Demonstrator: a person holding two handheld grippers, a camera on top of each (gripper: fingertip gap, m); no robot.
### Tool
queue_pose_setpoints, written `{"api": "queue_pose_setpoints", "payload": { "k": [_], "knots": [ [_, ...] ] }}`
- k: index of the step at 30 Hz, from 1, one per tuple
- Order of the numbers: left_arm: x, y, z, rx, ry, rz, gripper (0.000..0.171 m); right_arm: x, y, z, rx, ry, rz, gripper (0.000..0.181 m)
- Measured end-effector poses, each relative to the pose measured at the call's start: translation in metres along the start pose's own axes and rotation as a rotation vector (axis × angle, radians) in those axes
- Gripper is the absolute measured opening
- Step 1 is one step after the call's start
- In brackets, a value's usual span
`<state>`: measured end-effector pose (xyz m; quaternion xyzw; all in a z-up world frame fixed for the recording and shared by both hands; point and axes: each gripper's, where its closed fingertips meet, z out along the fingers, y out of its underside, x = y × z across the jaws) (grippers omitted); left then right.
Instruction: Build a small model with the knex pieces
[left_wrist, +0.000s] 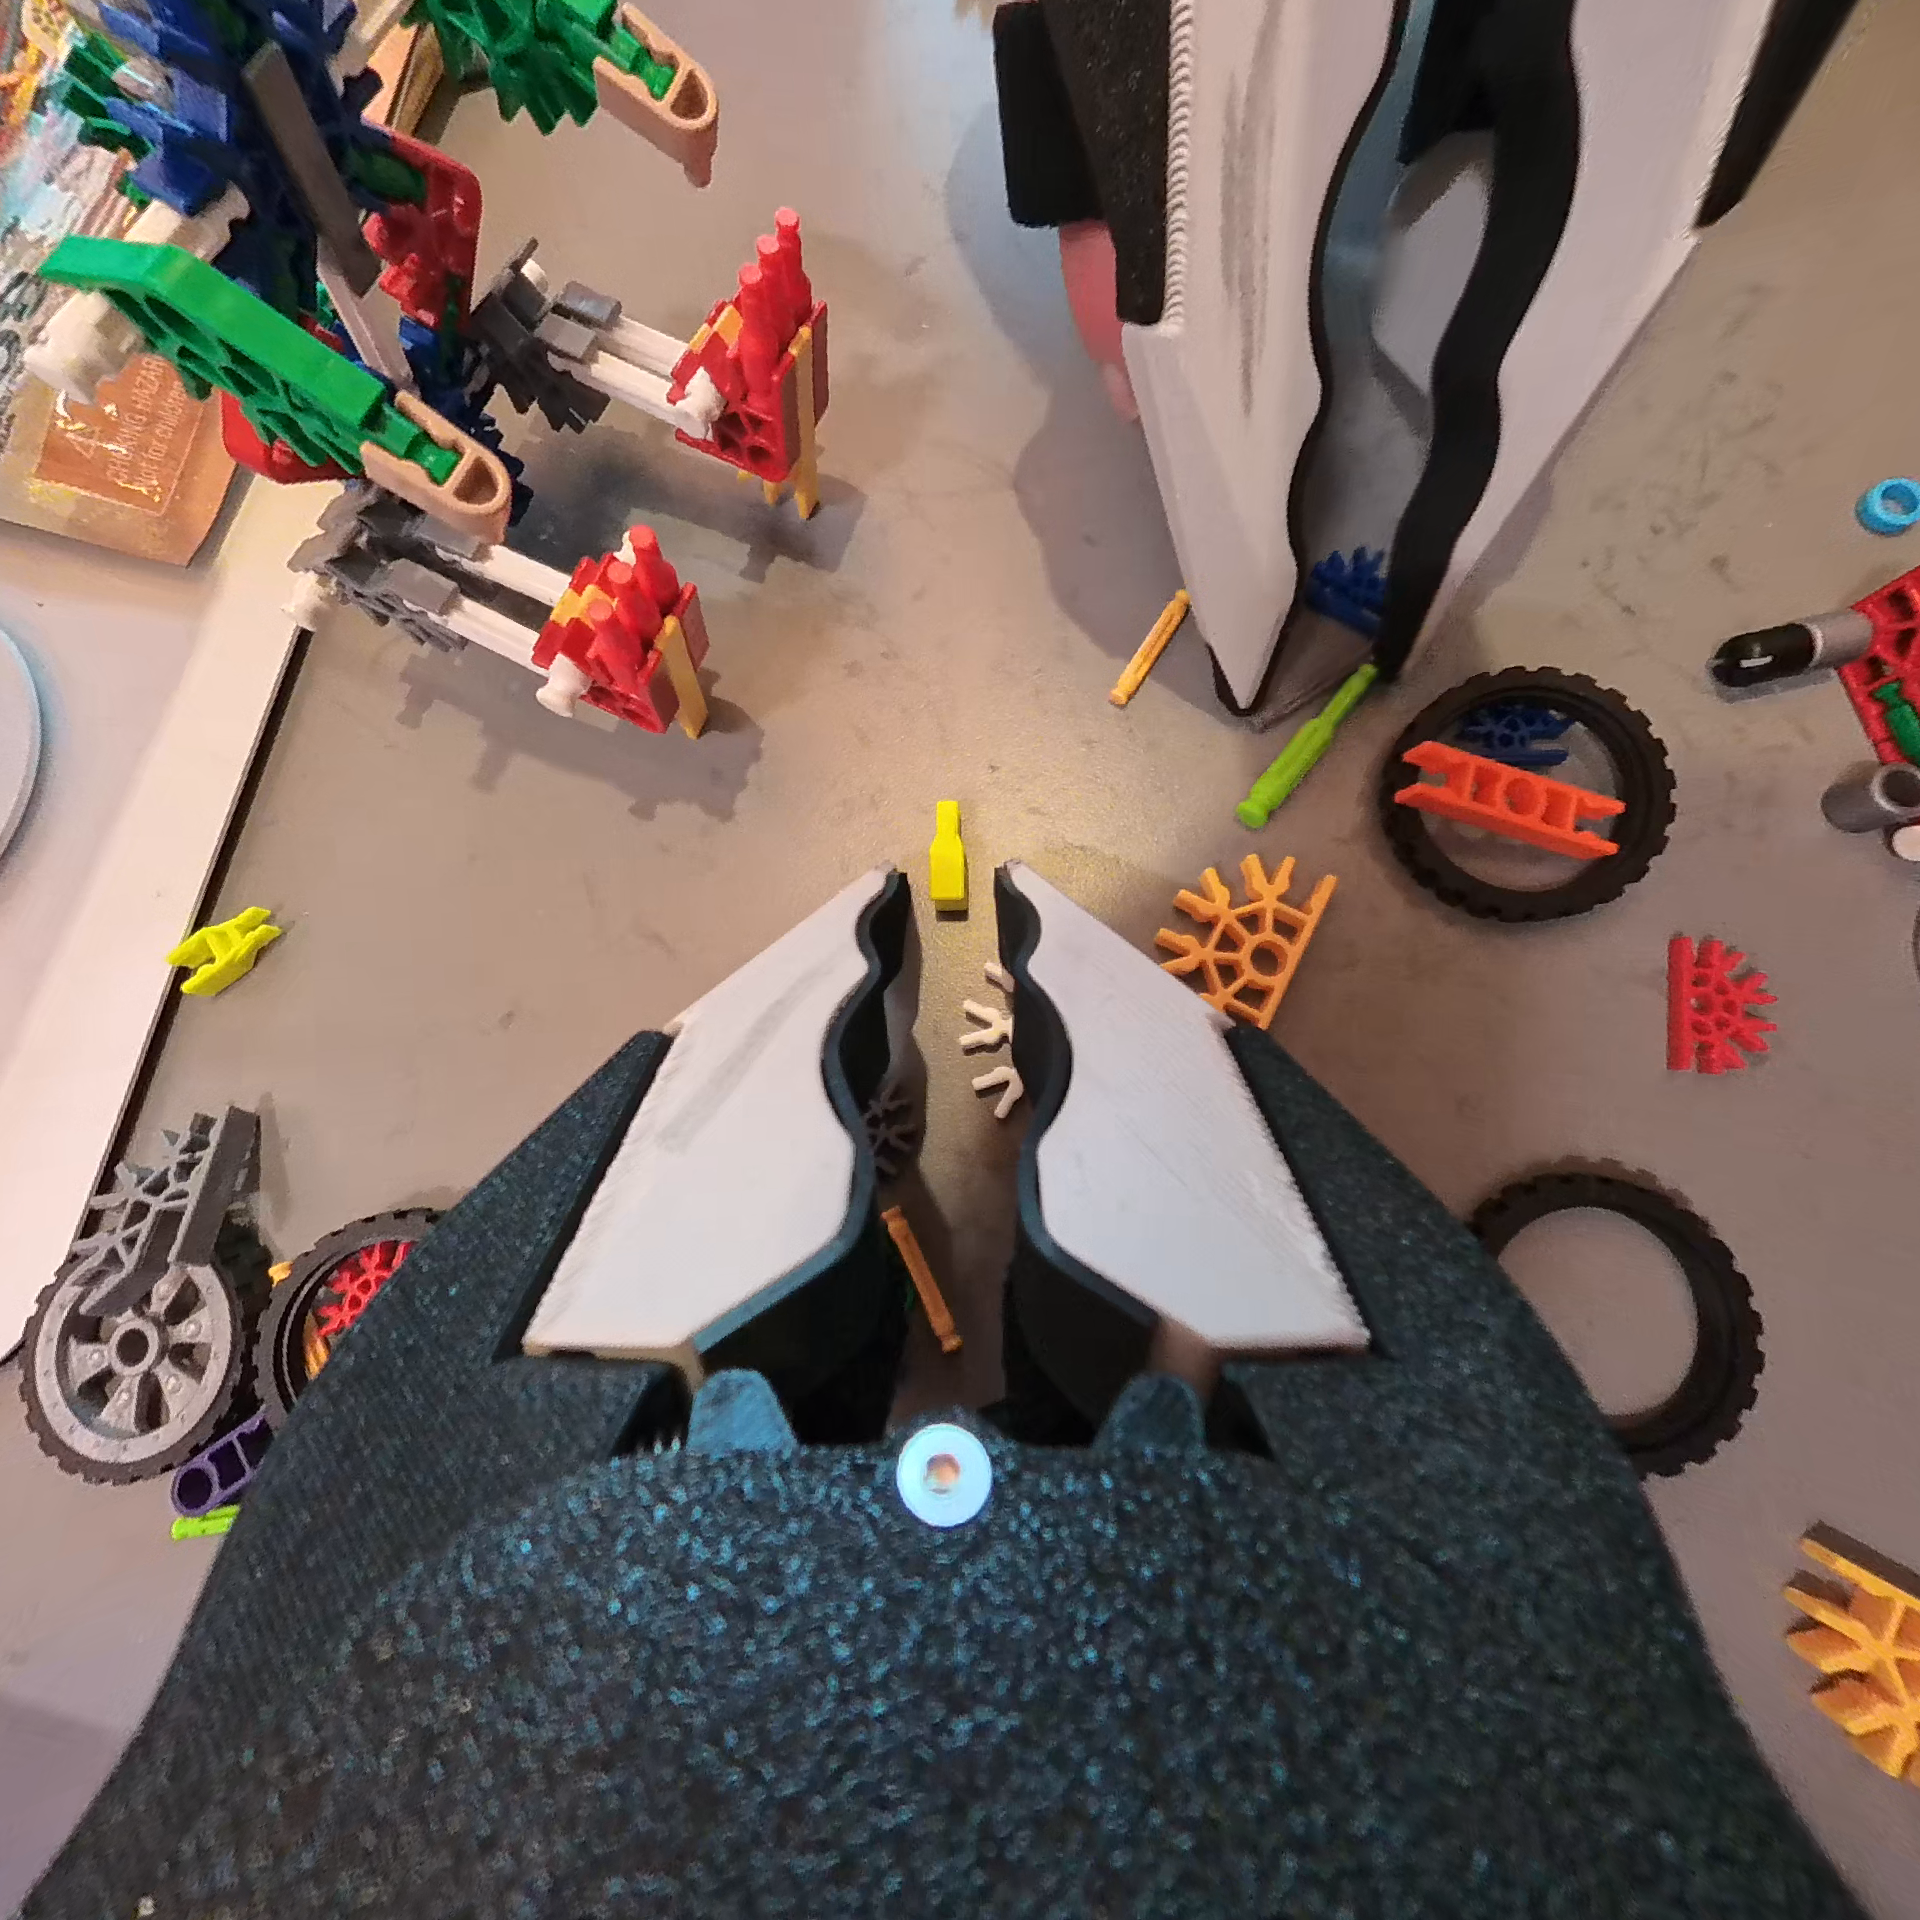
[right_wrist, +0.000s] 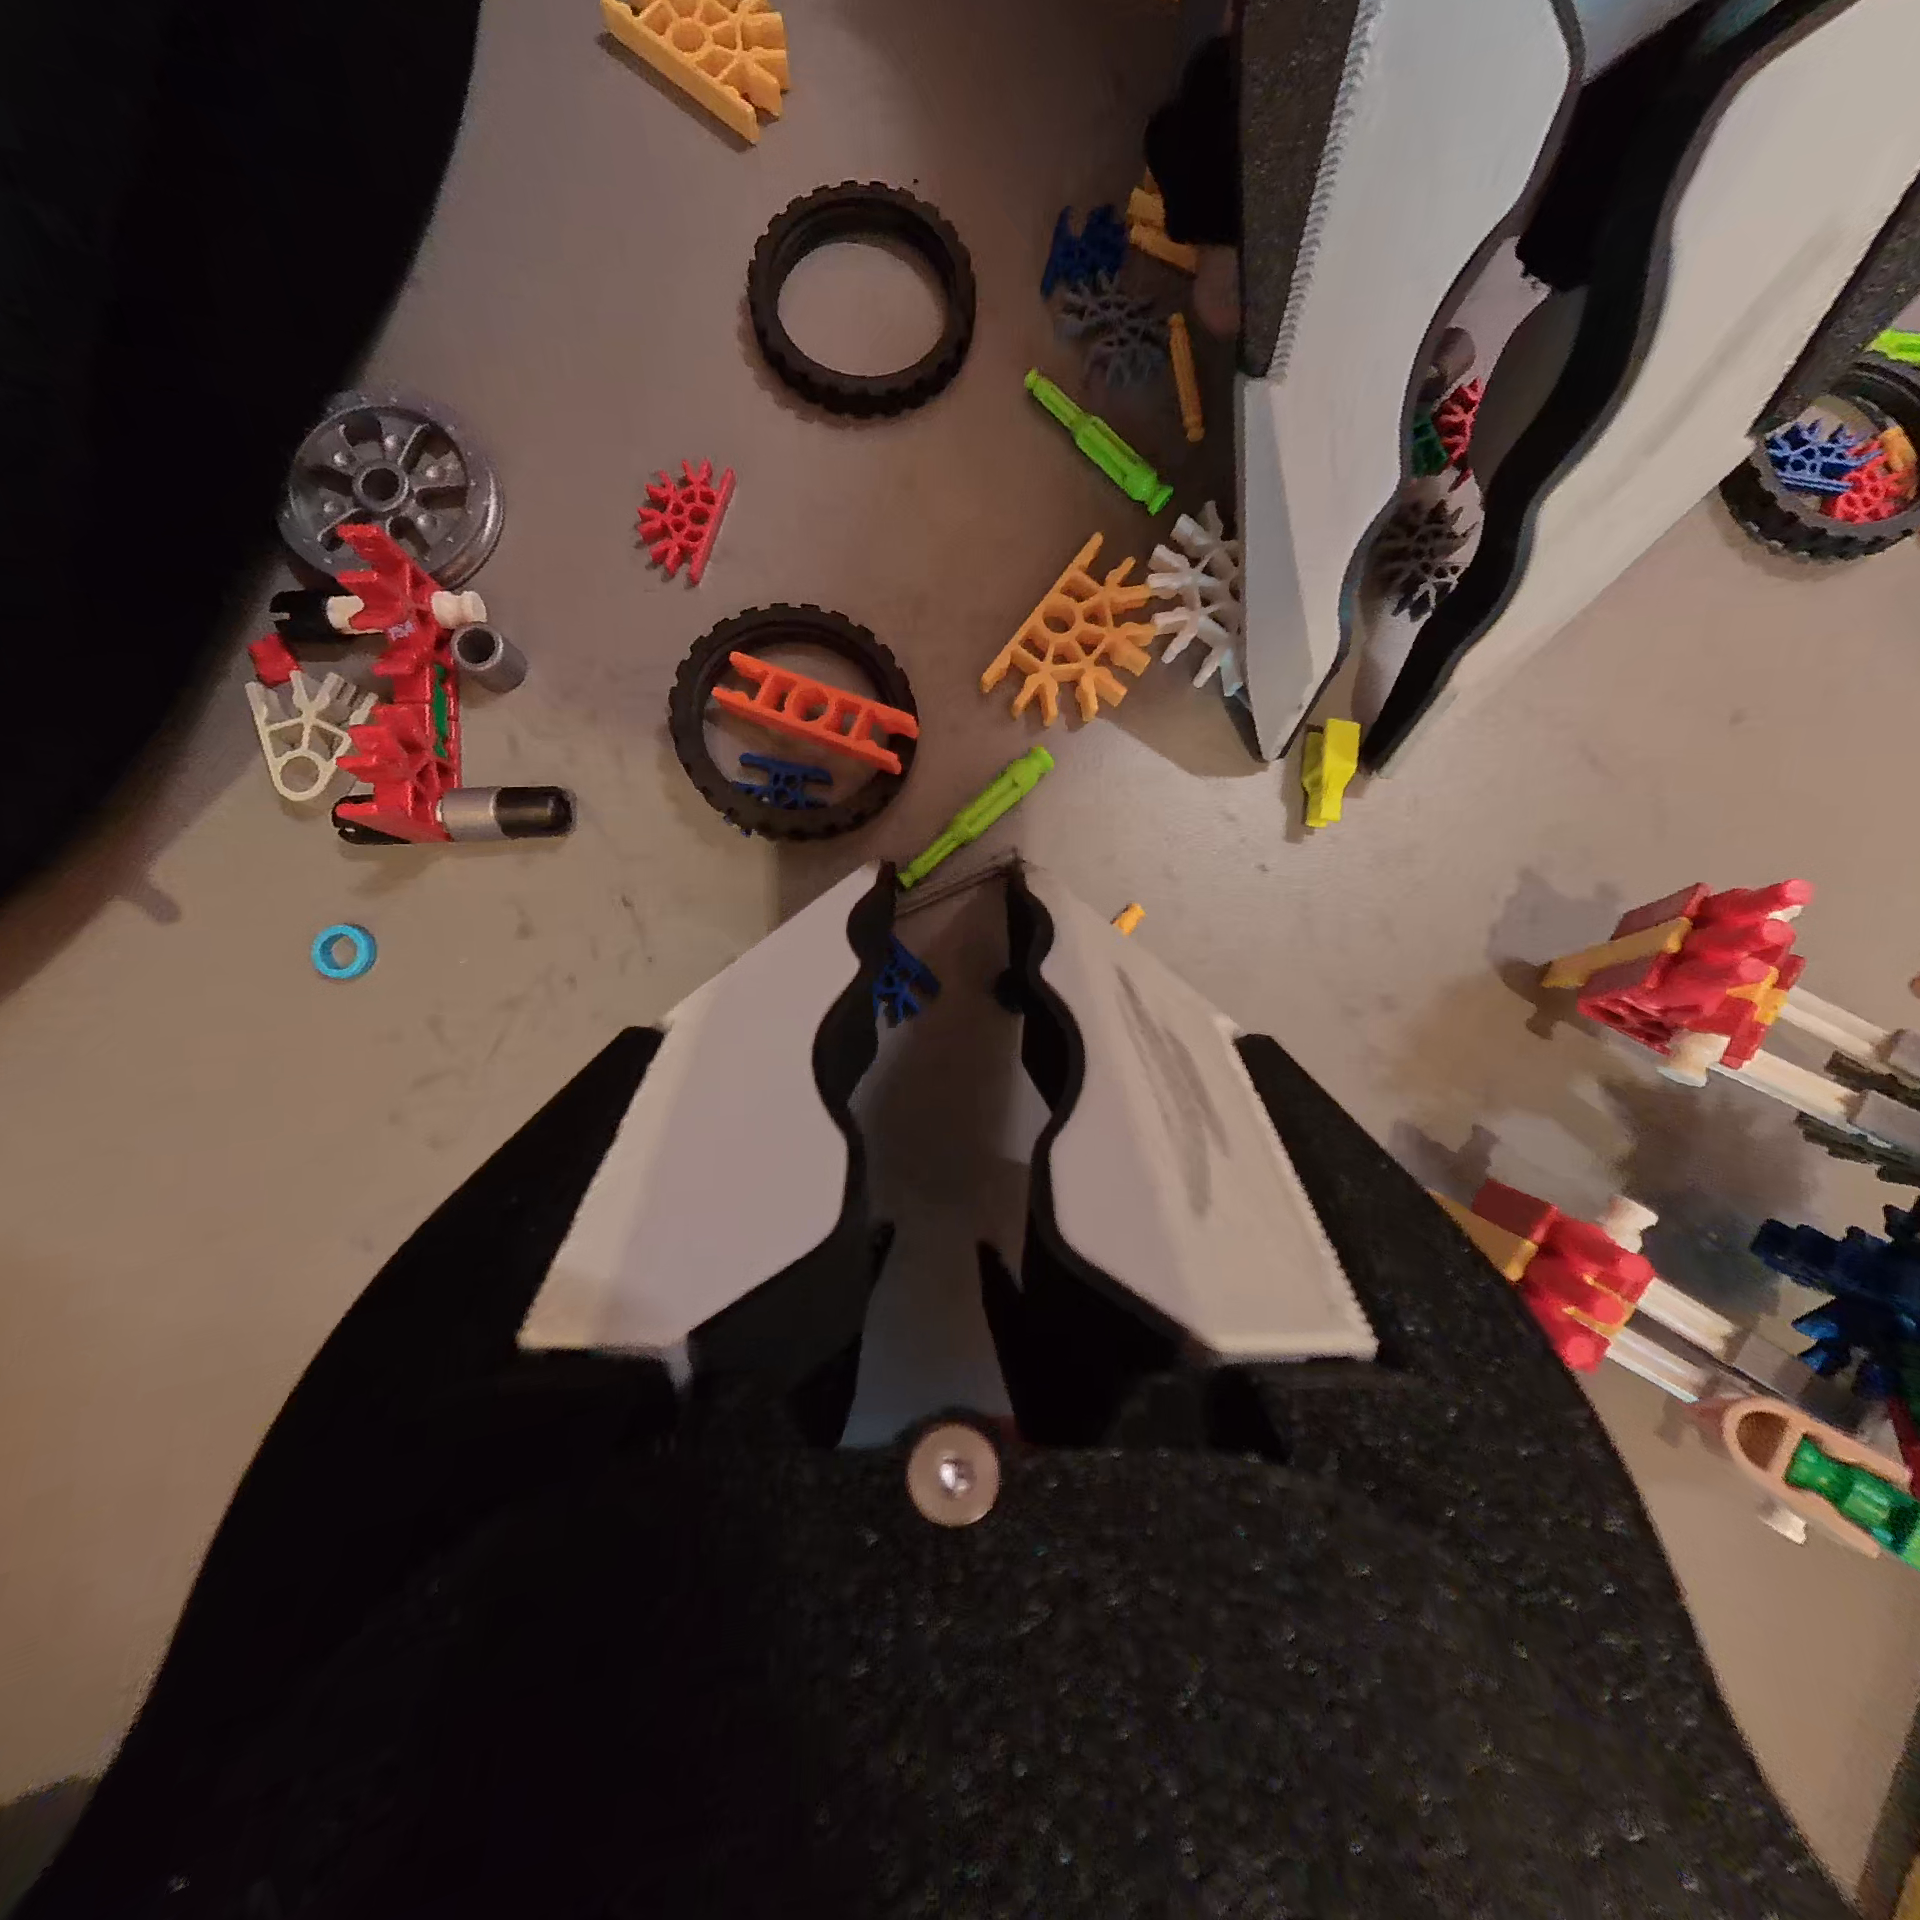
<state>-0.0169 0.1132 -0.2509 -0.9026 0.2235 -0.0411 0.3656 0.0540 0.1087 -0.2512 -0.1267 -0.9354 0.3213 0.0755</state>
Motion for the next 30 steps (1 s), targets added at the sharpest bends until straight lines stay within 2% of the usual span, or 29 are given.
{"api": "queue_pose_setpoints", "payload": {
  "k": [5,19,25,26,28,30],
  "knots": [
    [0.0,0.0,0.0,0.001,-0.003,0.0,0.015,0.008,0.001,0.0,0.011,0.03,0.021,0.003],
    [-0.002,0.0,0.0,0.004,-0.012,-0.002,0.017,0.012,0.002,-0.004,0.036,0.036,0.051,0.002],
    [-0.003,0.0,-0.001,0.0,-0.019,0.005,0.018,0.013,-0.007,-0.01,0.09,0.03,0.082,0.003],
    [-0.003,0.001,-0.001,-0.002,-0.023,0.005,0.018,0.012,-0.008,-0.009,0.091,0.025,0.086,0.004],
    [-0.005,0.002,-0.002,-0.005,-0.029,0.004,0.019,0.012,-0.004,-0.007,0.066,0.031,0.097,0.016],
    [-0.006,0.002,-0.002,-0.005,-0.031,0.004,0.019,0.019,0.0,-0.01,0.054,0.061,0.12,0.017]
  ]
}}
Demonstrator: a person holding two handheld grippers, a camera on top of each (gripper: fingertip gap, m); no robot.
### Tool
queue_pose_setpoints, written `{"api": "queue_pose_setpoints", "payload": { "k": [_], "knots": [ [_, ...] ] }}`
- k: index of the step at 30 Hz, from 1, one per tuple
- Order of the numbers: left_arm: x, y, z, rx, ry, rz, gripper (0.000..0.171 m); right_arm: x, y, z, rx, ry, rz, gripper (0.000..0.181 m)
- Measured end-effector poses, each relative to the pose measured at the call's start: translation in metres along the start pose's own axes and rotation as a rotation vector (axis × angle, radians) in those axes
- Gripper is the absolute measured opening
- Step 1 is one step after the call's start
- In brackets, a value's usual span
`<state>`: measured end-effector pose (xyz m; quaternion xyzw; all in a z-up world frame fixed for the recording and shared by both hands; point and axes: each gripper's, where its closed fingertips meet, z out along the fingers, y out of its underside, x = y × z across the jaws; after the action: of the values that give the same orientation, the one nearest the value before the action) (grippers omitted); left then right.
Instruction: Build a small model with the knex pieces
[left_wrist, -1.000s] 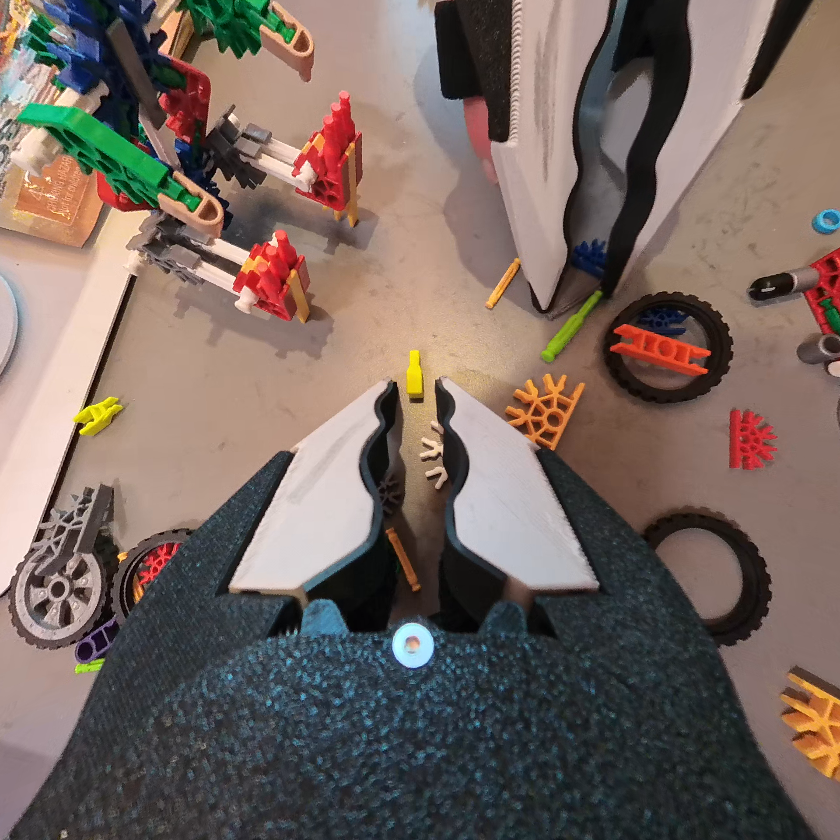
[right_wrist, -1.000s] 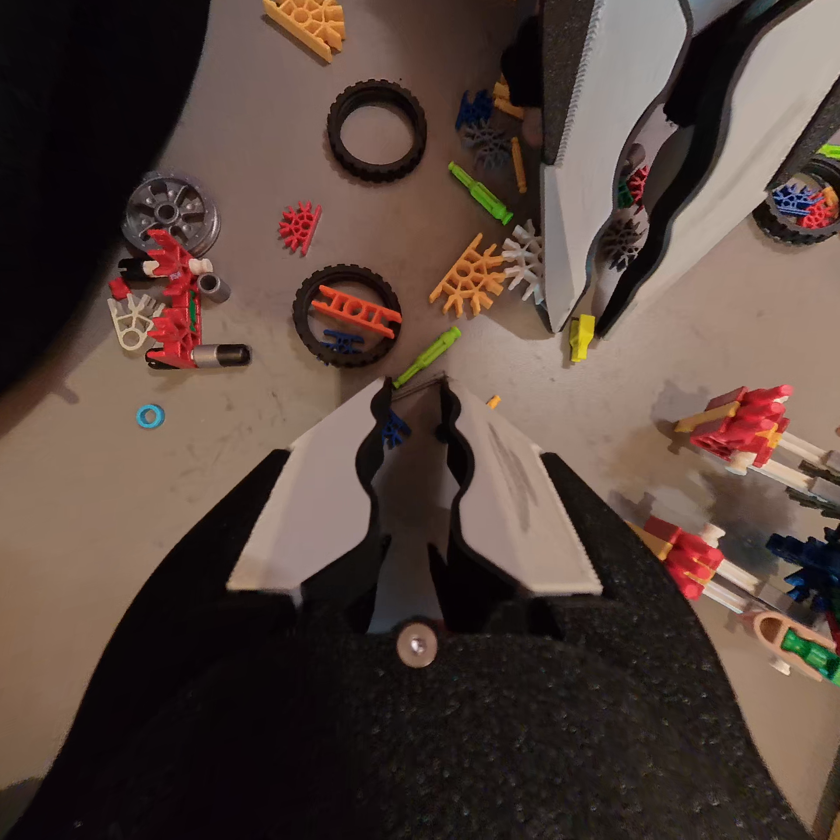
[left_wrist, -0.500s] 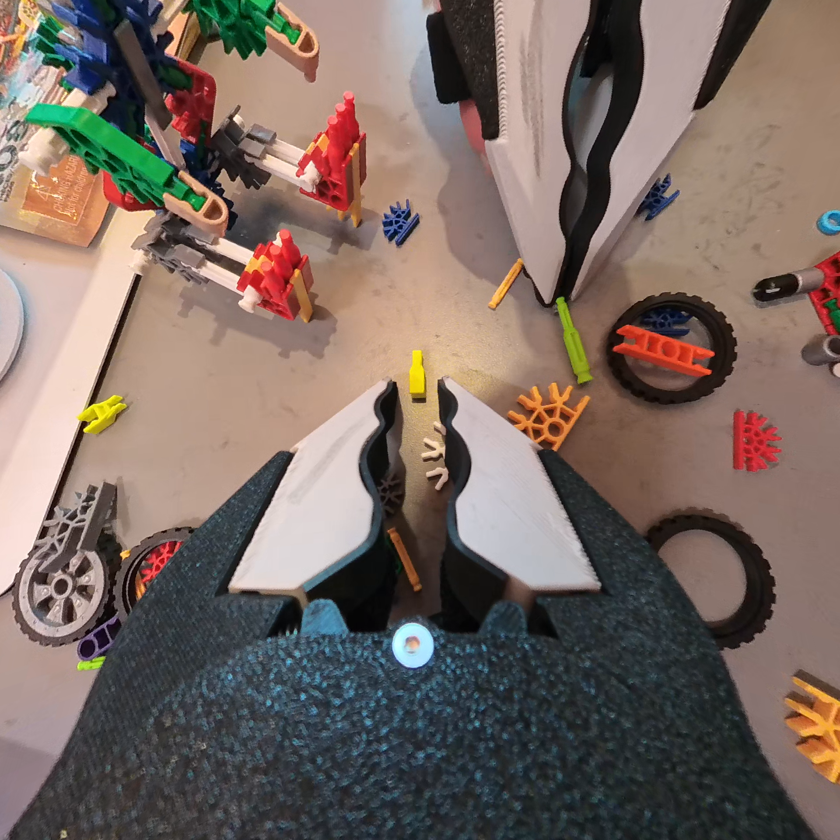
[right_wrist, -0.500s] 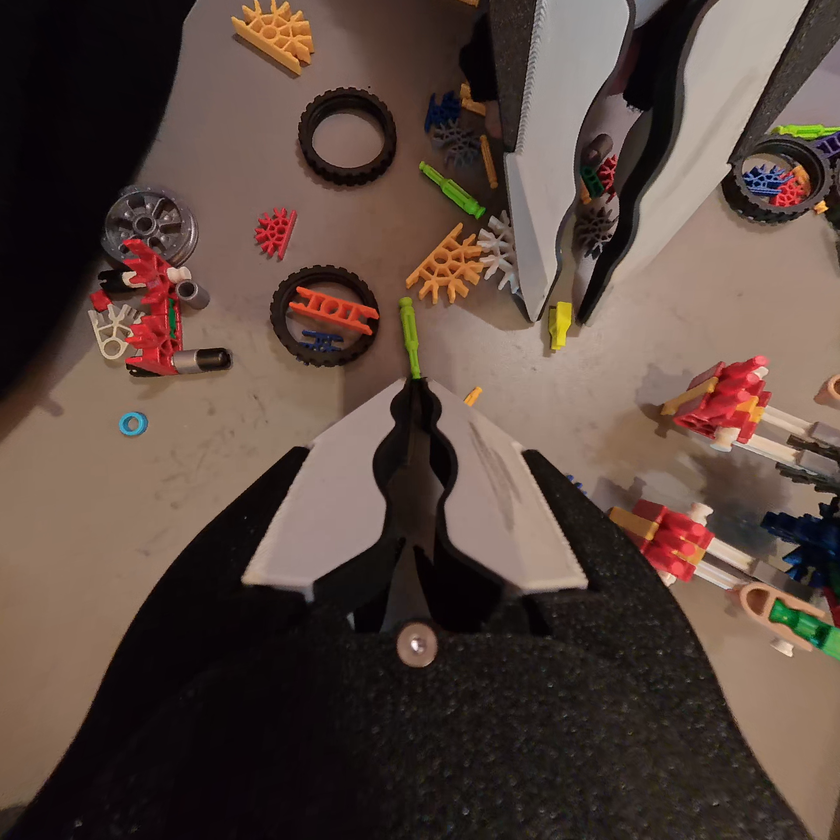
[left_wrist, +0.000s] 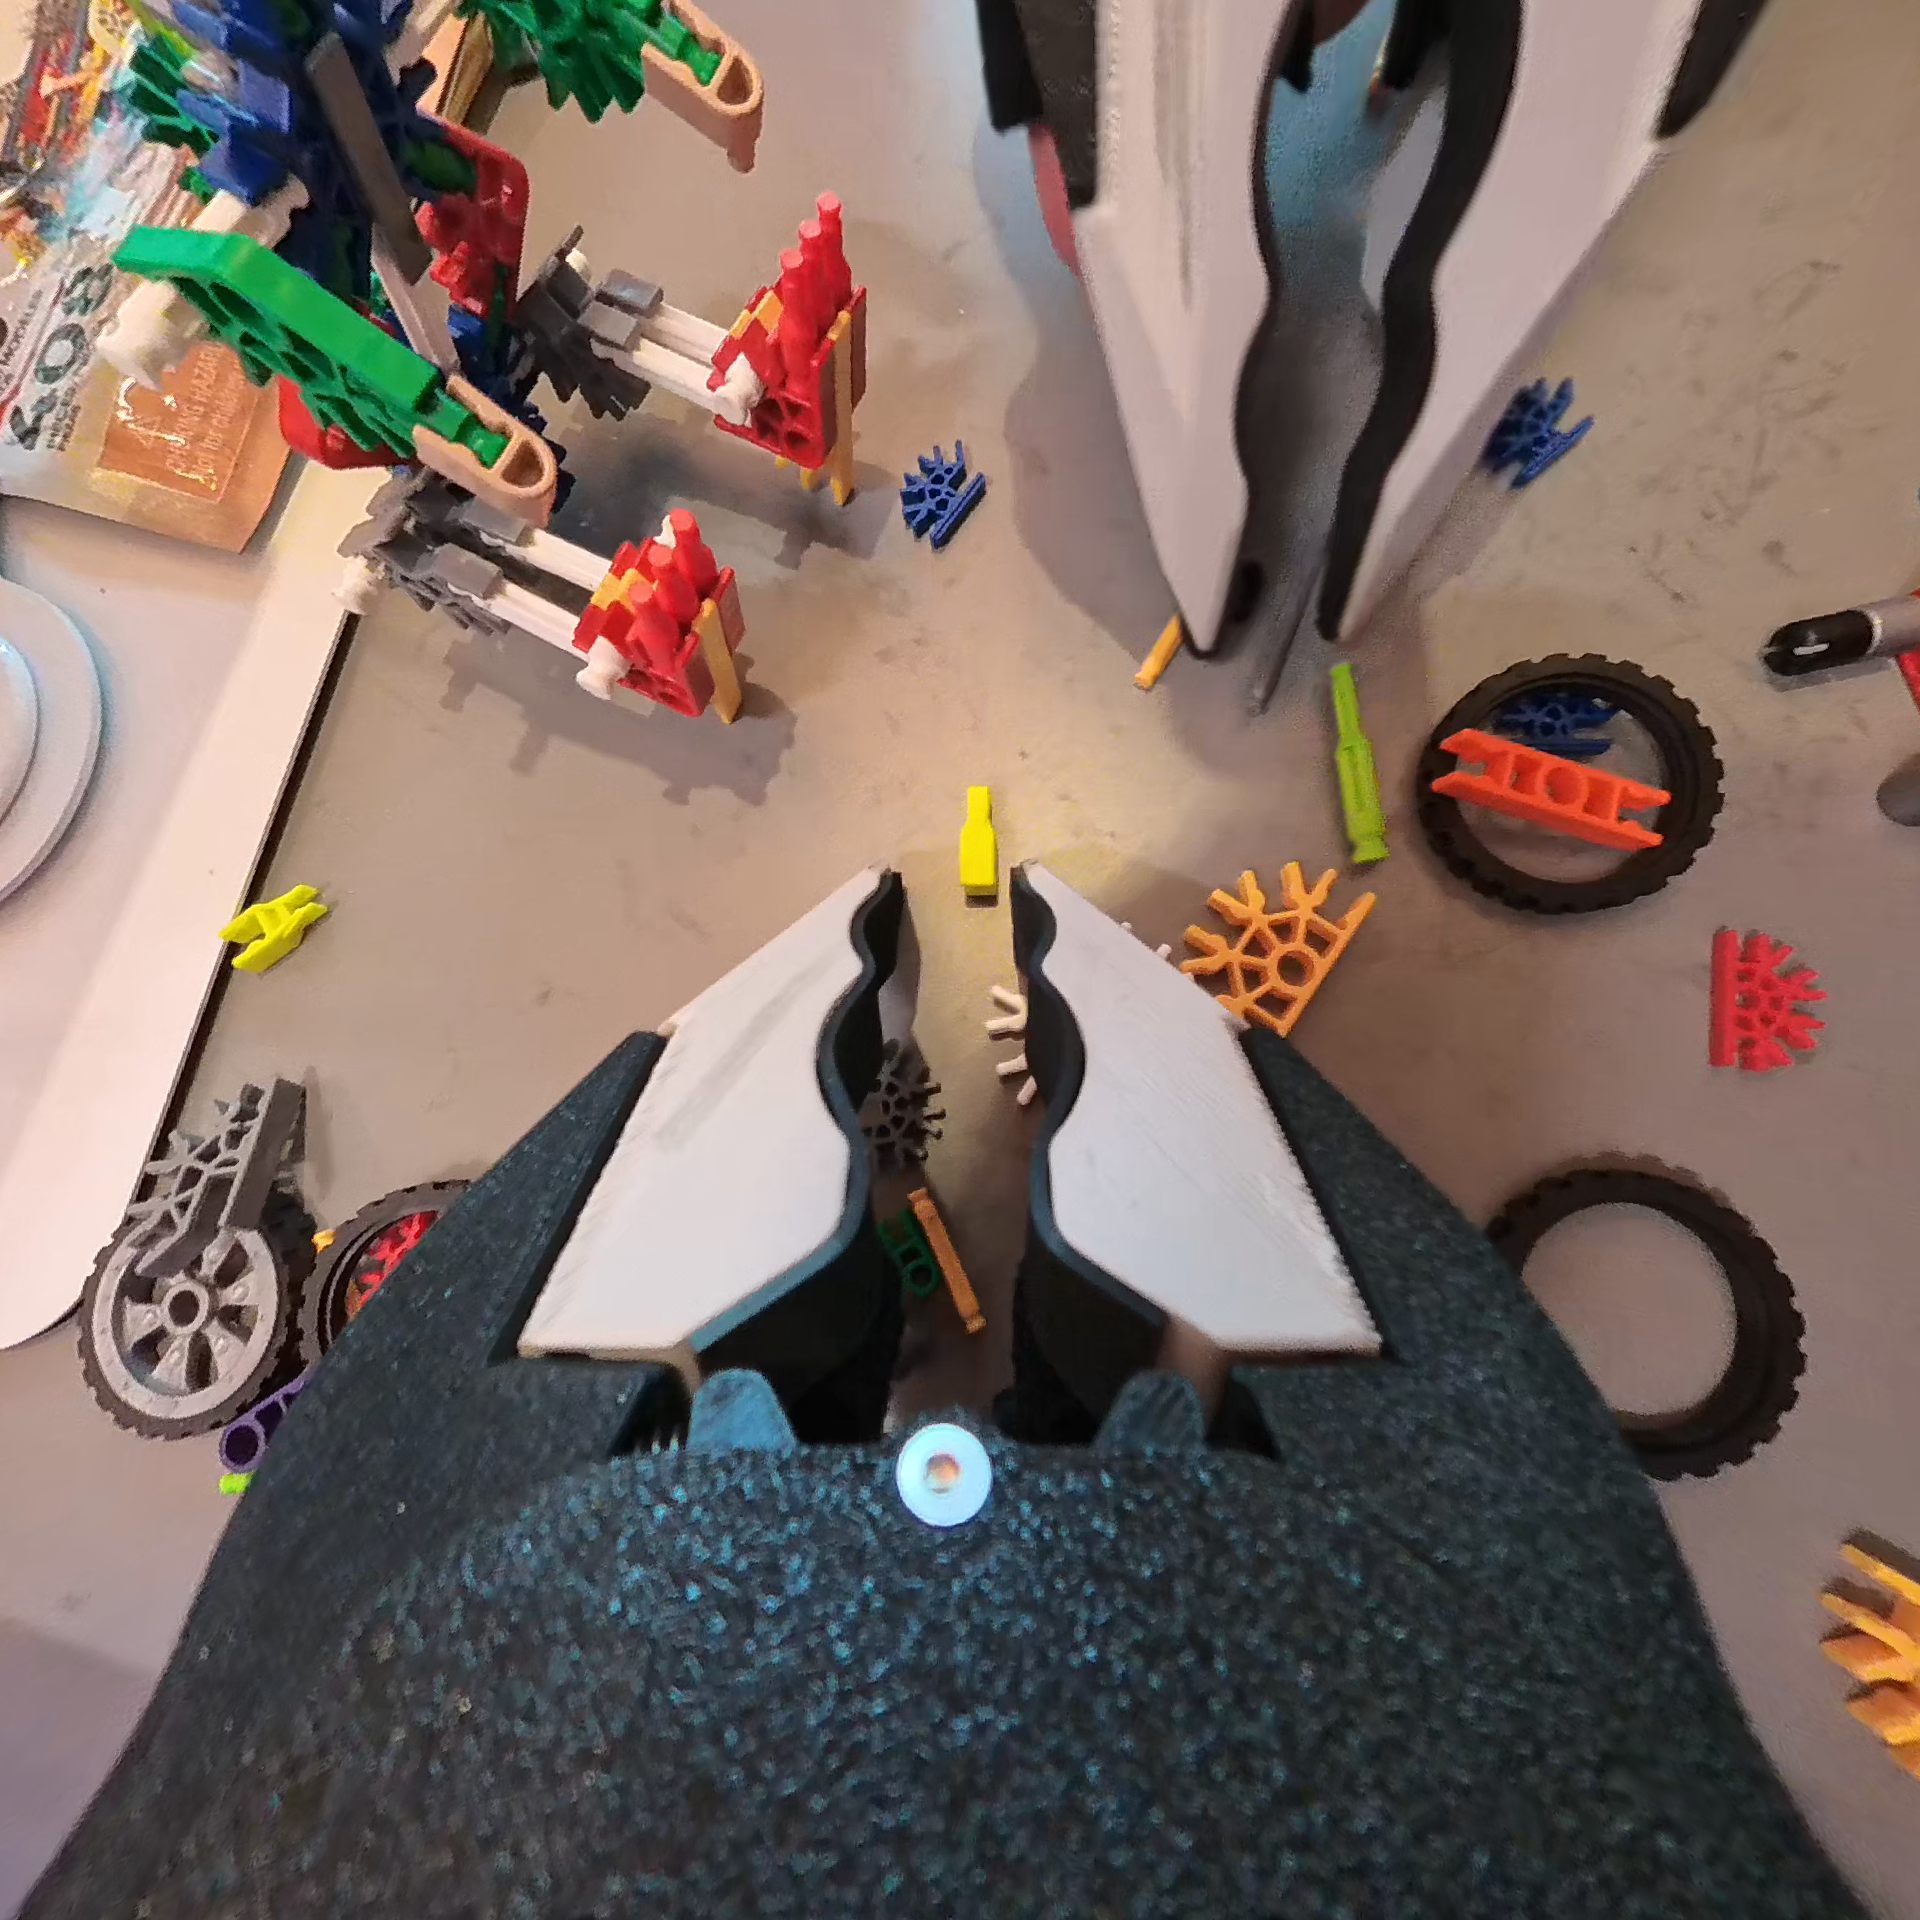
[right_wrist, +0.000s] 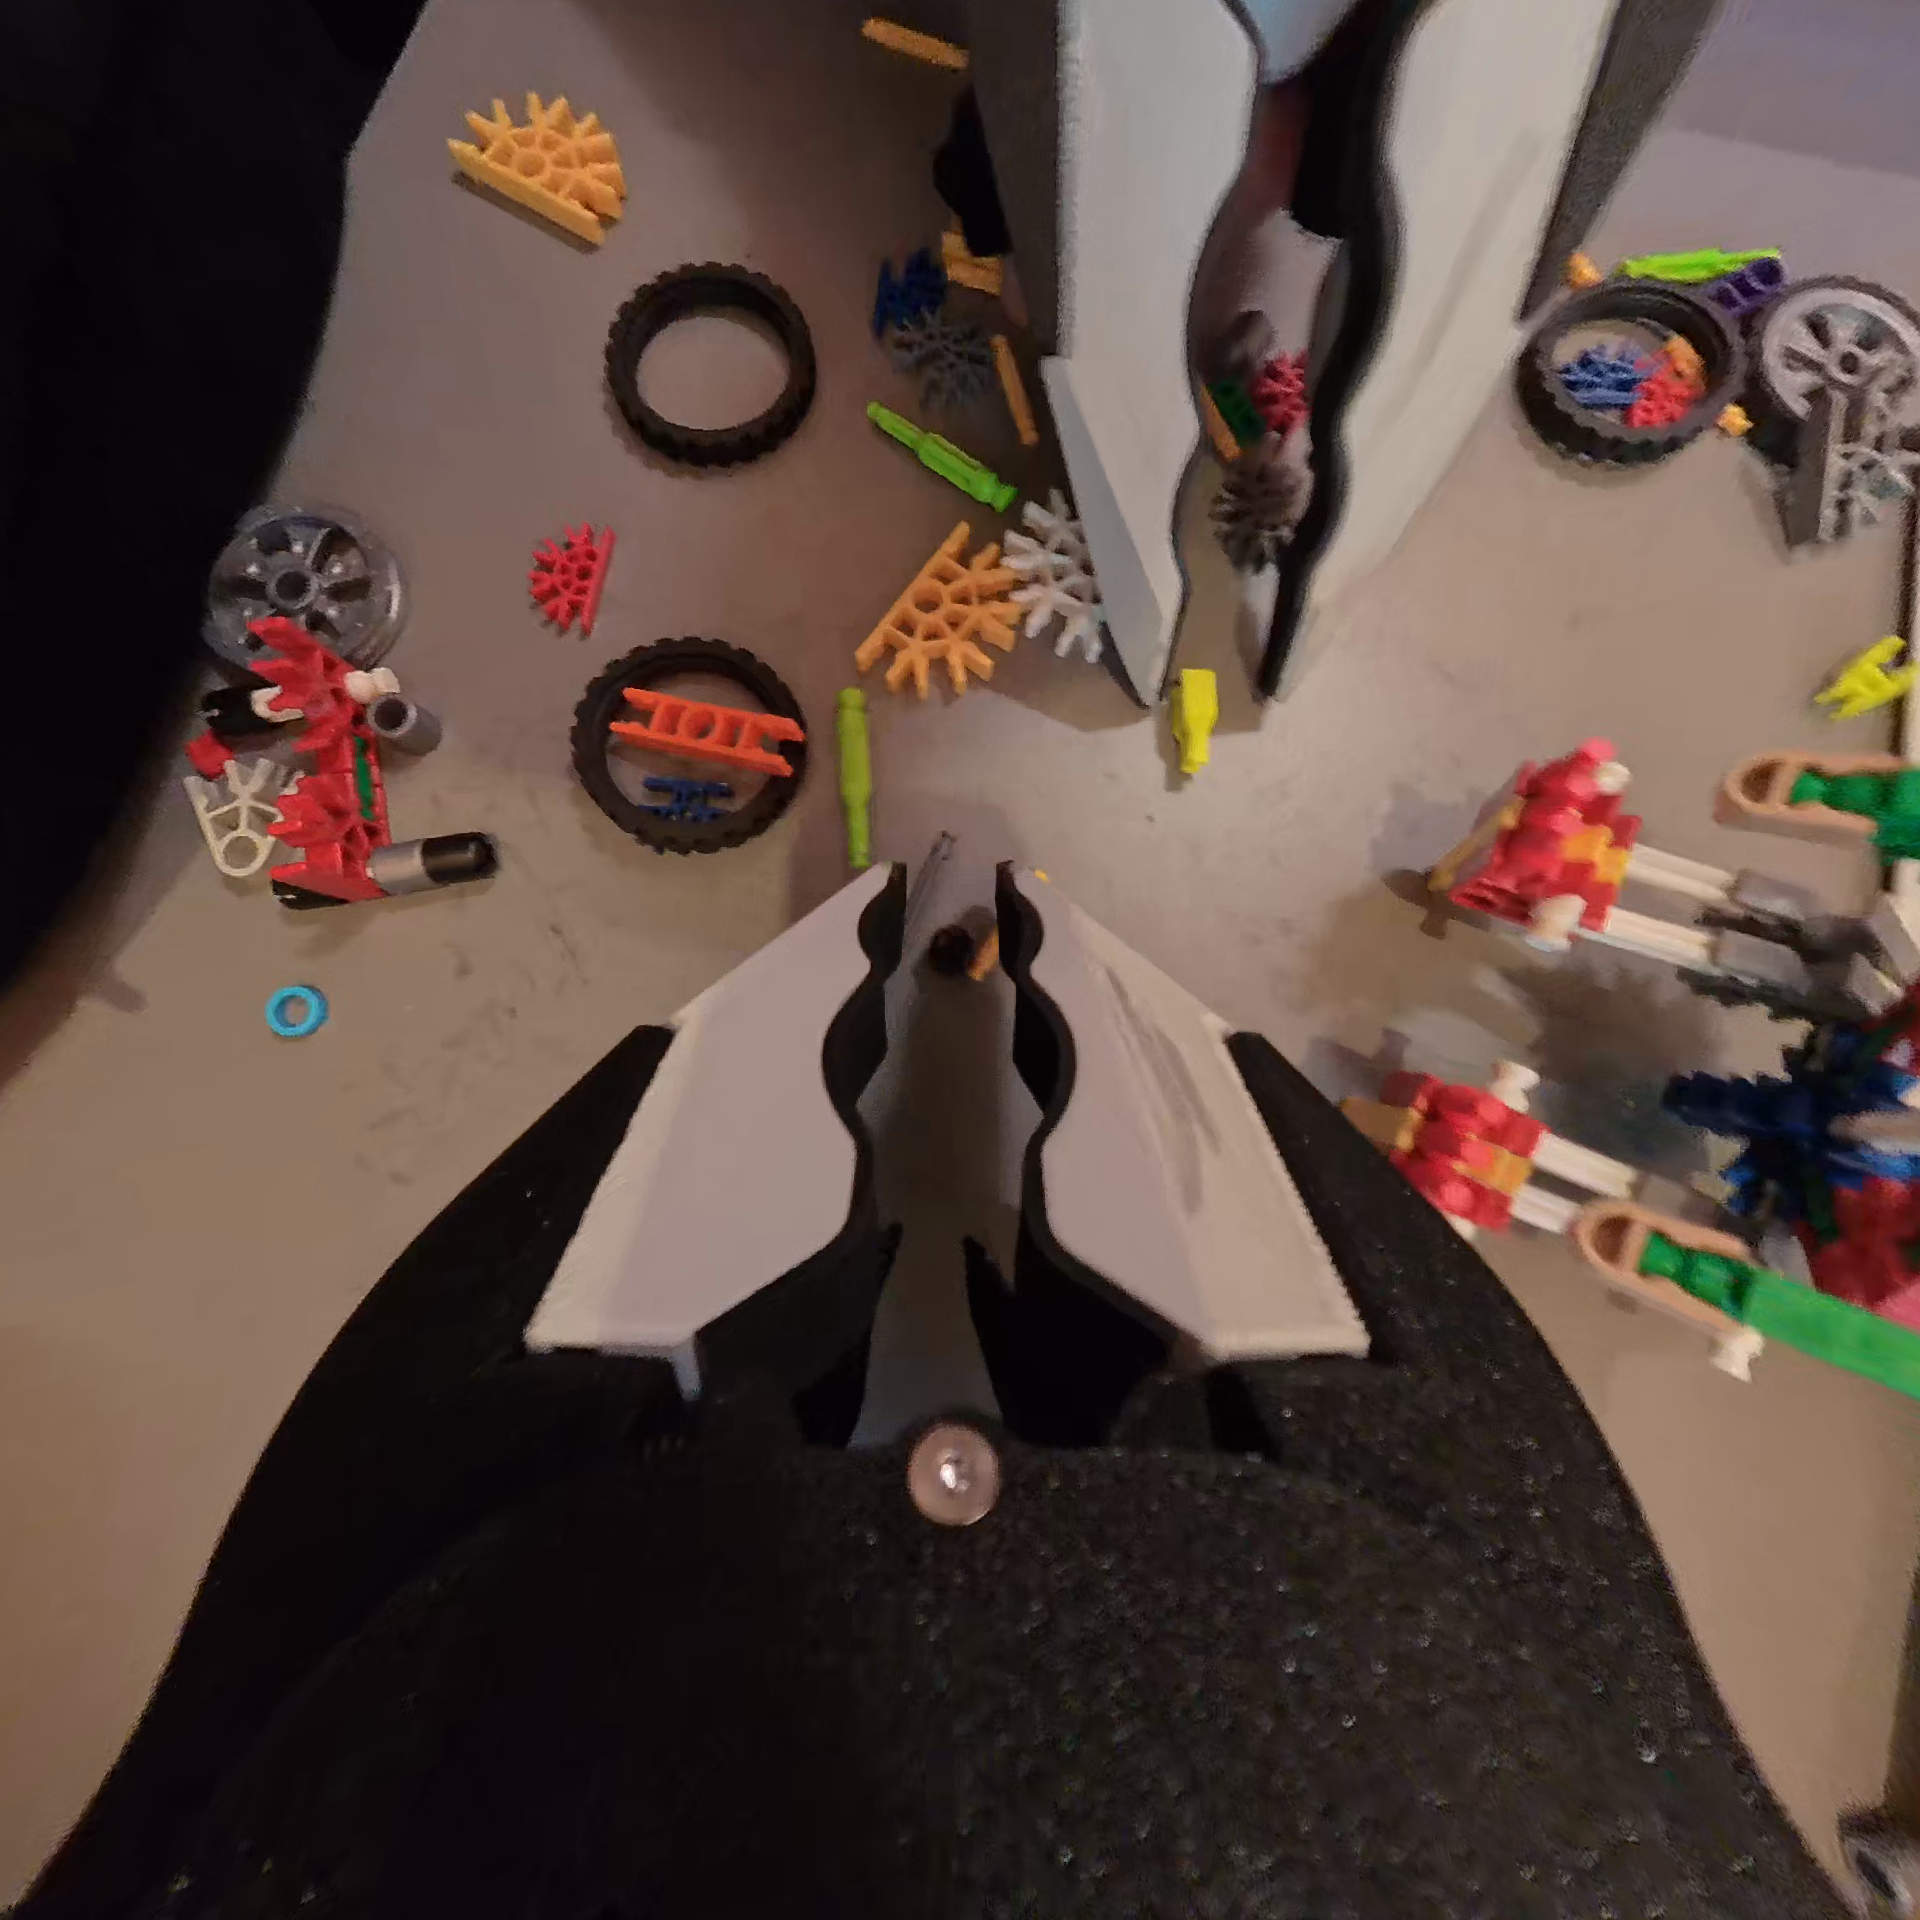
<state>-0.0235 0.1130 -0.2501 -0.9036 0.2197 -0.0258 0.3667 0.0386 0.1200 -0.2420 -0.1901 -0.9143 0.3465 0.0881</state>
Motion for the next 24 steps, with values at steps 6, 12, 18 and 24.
{"api": "queue_pose_setpoints", "payload": {
  "k": [6,12,18,24],
  "knots": [
    [0.0,-0.001,0.001,-0.001,0.002,0.015,0.019,0.013,0.007,-0.012,-0.024,0.065,0.056,0.017],
    [0.004,0.0,0.0,-0.005,0.019,0.023,0.015,0.01,0.007,-0.004,-0.049,0.09,0.066,0.002],
    [0.01,-0.002,0.001,-0.014,0.037,0.034,0.011,0.014,0.007,-0.007,-0.051,0.161,0.098,0.0],
    [0.016,-0.004,0.002,-0.009,0.06,0.038,0.011,0.018,0.005,-0.012,-0.019,0.177,0.142,0.0]
  ]
}}
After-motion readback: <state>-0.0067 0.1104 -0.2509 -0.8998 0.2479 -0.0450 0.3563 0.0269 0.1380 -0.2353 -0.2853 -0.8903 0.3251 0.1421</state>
